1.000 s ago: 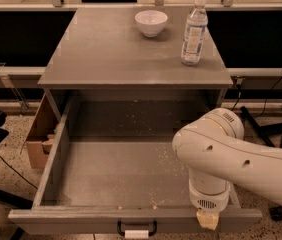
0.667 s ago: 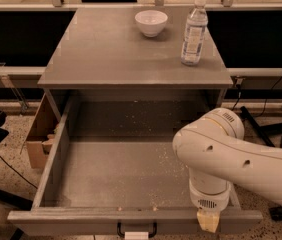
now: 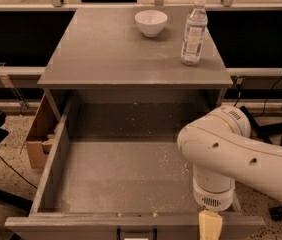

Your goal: Open top drawer

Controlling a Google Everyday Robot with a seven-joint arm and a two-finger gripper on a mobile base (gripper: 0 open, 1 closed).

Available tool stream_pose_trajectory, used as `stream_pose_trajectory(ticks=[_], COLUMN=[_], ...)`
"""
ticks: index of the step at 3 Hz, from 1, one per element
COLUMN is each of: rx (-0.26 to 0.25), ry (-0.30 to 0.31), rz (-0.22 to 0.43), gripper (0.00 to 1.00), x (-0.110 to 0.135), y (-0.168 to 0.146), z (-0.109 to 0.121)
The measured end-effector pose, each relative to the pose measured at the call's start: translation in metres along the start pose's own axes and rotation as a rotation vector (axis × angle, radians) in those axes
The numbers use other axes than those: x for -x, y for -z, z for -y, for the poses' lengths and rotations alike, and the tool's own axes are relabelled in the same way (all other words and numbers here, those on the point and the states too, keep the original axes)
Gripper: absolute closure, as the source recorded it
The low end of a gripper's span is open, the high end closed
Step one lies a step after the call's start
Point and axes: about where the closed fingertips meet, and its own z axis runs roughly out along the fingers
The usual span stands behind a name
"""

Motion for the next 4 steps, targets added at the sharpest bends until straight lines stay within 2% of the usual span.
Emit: stream_pose_trajectory(ticks=[1, 2, 3, 4], rx=[-0.009, -0.039, -0.086, -0.182], ry=[-0.007, -0.057, -0.071, -0.118], rz=[0.044, 0.136, 0.228, 0.234], gripper=[0.0, 0.0, 0.0, 0.0], x=[-0.025, -0.086, -0.135, -0.149], y=[0.028, 0.089, 0.159, 0.2], z=[0.01, 0.026, 0.048, 0.065])
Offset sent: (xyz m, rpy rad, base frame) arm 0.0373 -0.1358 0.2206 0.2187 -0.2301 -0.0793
